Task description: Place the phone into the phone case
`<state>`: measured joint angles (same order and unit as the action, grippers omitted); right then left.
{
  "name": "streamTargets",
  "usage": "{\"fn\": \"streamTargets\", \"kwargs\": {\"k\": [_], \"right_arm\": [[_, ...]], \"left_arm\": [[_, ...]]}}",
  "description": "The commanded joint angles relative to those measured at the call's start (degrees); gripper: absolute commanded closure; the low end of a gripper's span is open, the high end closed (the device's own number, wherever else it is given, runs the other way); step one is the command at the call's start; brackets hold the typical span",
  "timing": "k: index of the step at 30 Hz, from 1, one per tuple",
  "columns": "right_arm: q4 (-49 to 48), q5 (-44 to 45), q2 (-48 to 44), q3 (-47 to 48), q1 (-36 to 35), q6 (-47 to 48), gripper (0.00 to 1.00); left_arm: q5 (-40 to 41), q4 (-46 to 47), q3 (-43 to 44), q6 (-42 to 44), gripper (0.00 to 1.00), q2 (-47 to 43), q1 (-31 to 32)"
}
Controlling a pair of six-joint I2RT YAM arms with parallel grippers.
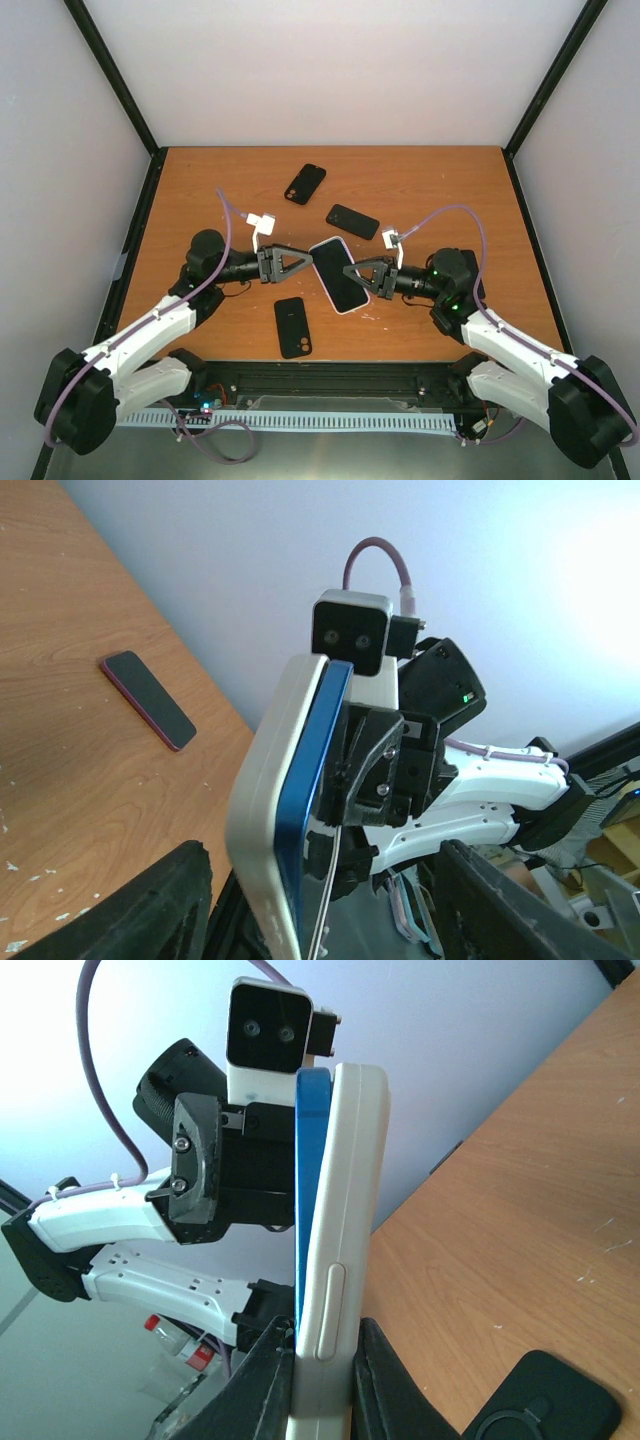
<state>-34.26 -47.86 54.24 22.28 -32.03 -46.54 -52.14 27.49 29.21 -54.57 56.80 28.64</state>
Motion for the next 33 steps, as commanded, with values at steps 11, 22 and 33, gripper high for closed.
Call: {"fn": "streamTargets", "kwargs": {"k": [11,22,33], "right_arm": [[-7.33,-1.89,2.76,-0.93,-0.86,-2.50,0.92],[-2.68,-1.70,3.45,-0.34,-0.93,-1.08,0.83],[-1.61,-0.56,4.59,4.42,-0.92,-6.83,0.68]], "left_arm": [[-1.73,4.53,1.35,1.36,0.88,2.75,-0.34],[-1.19,-5.24,3.89,12.70,1.00,0.94,-0.39],[-4.91,-11.81,5.45,19.61,1.00,1.64,-0.35]]}}
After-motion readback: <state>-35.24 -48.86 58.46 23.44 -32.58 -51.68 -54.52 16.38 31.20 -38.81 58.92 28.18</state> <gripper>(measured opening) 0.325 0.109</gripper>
